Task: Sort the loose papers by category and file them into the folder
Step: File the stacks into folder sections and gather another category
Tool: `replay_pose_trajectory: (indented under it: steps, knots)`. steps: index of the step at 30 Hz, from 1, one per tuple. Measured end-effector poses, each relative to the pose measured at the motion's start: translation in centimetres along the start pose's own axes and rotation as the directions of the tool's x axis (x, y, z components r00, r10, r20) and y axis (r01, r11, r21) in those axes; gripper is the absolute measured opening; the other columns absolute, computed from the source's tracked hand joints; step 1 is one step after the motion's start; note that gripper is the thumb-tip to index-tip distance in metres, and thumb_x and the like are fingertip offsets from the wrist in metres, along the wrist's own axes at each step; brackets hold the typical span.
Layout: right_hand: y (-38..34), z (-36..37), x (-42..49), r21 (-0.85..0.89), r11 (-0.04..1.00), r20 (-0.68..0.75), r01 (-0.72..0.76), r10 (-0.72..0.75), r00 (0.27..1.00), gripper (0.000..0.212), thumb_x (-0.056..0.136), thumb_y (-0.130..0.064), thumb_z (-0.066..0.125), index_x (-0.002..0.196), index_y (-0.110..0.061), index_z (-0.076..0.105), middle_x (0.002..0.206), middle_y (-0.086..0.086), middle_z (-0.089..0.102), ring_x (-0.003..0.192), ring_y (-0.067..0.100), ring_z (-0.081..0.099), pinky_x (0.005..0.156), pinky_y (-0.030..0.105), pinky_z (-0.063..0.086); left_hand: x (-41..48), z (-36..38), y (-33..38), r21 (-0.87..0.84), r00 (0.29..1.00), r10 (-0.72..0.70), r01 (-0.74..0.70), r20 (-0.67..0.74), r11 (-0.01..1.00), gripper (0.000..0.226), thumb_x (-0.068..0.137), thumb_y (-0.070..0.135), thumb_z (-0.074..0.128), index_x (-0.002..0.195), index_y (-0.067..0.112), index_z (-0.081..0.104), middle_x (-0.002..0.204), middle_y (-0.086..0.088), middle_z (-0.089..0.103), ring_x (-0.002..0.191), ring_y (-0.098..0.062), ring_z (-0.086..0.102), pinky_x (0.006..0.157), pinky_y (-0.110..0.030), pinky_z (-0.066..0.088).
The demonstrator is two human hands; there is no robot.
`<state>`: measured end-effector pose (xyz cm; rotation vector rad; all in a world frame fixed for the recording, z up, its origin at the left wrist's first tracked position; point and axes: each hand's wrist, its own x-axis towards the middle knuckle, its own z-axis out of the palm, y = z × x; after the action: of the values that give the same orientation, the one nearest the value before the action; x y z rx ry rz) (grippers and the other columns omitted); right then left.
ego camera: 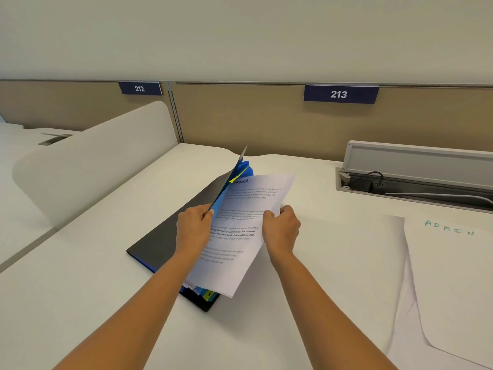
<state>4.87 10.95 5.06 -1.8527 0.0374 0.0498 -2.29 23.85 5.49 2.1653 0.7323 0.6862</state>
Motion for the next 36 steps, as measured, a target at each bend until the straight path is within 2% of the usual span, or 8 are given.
replay_pose_trajectory:
  steps: [4, 8, 13, 17, 22, 28, 34, 36]
  knots:
    - [-0.1, 0.2, -0.8, 0.088, 0.996, -0.03, 0.008, -0.006, 1.0, 0.014, 0.086, -0.008, 0.048, 0.075, -0.011, 0.039, 0.067, -0.005, 0.044, 0.062, 0.019, 0.042, 0.049, 0.024, 0.029, 0.2, -0.2, 0.2, 0.017, 1.0, 0.019, -0.019, -0.005, 1.0, 0.038, 0.094, 0.012, 0.048, 0.062, 0.027, 0.035, 0.064, -0.009, 0.046, 0.06, -0.02, 0.04, 0.063, -0.031, 0.037]
    - [-0.1, 0.3, -1.4, 0.14, 0.989, -0.087, 0.039, -0.027, 0.996, 0.031, 0.084, -0.008, 0.049, 0.064, -0.019, 0.027, 0.061, -0.006, 0.04, 0.053, 0.011, 0.035, 0.047, 0.024, 0.027, 0.4, -0.3, 0.5, 0.045, 0.999, 0.053, -0.052, -0.006, 0.998, 0.036, 0.094, 0.01, 0.047, 0.062, 0.025, 0.037, 0.061, -0.01, 0.045, 0.058, -0.022, 0.036, 0.06, -0.031, 0.034]
    - [-0.2, 1.6, -1.4, 0.125, 0.987, -0.051, 0.101, -0.096, 0.994, 0.01, 0.087, -0.008, 0.044, 0.079, -0.006, 0.038, 0.068, 0.0, 0.046, 0.065, 0.021, 0.044, 0.056, 0.031, 0.036, 0.2, 0.0, 0.7, 0.062, 0.997, 0.077, -0.077, -0.001, 0.995, 0.047, 0.095, 0.009, 0.046, 0.059, 0.033, 0.026, 0.065, -0.005, 0.046, 0.066, -0.019, 0.041, 0.065, -0.028, 0.034]
    - [-0.3, 3.0, -1.4, 0.048, 0.993, 0.087, 0.108, -0.112, 0.99, 0.006, 0.092, -0.007, 0.039, 0.086, -0.007, 0.041, 0.079, 0.007, 0.047, 0.073, 0.021, 0.046, 0.06, 0.028, 0.036, 0.0, 0.1, 1.1, 0.09, 0.994, 0.113, -0.113, 0.016, 0.99, 0.04, 0.093, 0.005, 0.044, 0.055, 0.013, 0.035, 0.051, -0.003, 0.033, 0.054, -0.015, 0.028, 0.053, -0.026, 0.025]
    - [-0.7, 4.9, -1.3, -0.041, 0.989, 0.204, 0.143, -0.132, 0.97, 0.008, 0.097, -0.009, 0.035, 0.09, -0.011, 0.038, 0.089, 0.007, 0.044, 0.081, 0.023, 0.048, 0.064, 0.032, 0.043, -0.1, 0.0, 1.3, 0.115, 0.99, 0.141, -0.142, 0.016, 0.983, 0.044, 0.093, 0.004, 0.044, 0.053, 0.011, 0.028, 0.047, -0.001, 0.026, 0.049, -0.013, 0.02, 0.049, -0.025, 0.016]
    - [-1.0, 4.7, -0.3, -0.009, 0.998, 0.094, 0.064, -0.063, 0.994, 0.01, 0.099, -0.007, 0.032, 0.091, -0.01, 0.038, 0.08, 0.002, 0.042, 0.076, 0.017, 0.042, 0.047, 0.02, 0.024, -0.1, 0.1, 1.2, 0.078, 0.993, 0.12, -0.12, 0.012, 0.99, 0.033, 0.093, 0.005, 0.044, 0.06, 0.005, 0.044, 0.05, -0.004, 0.027, 0.052, -0.015, 0.022, 0.051, -0.027, 0.019]
    - [-1.3, 3.7, 0.0, 0.047, 0.998, -0.015, 0.042, -0.041, 0.999, 0.014, 0.099, -0.006, 0.031, 0.096, -0.007, 0.044, 0.087, 0.008, 0.046, 0.077, 0.019, 0.044, 0.063, 0.027, 0.033, 0.2, 0.2, 1.3, 0.082, 0.994, 0.108, -0.109, 0.014, 0.991, 0.033, 0.093, 0.006, 0.045, 0.064, -0.005, 0.054, 0.051, -0.007, 0.031, 0.052, -0.016, 0.025, 0.051, -0.027, 0.02]
    - [-0.9, 3.6, -0.3, 0.011, 0.999, 0.014, 0.051, -0.051, 0.999, 0.014, 0.099, -0.007, 0.031, 0.099, -0.008, 0.045, 0.088, 0.007, 0.045, 0.077, 0.018, 0.042, 0.063, 0.027, 0.034, 0.2, 0.2, 1.3, 0.088, 0.994, 0.104, -0.105, 0.022, 0.991, 0.036, 0.093, 0.005, 0.044, 0.058, 0.001, 0.046, 0.049, -0.005, 0.03, 0.051, -0.015, 0.024, 0.051, -0.027, 0.02]
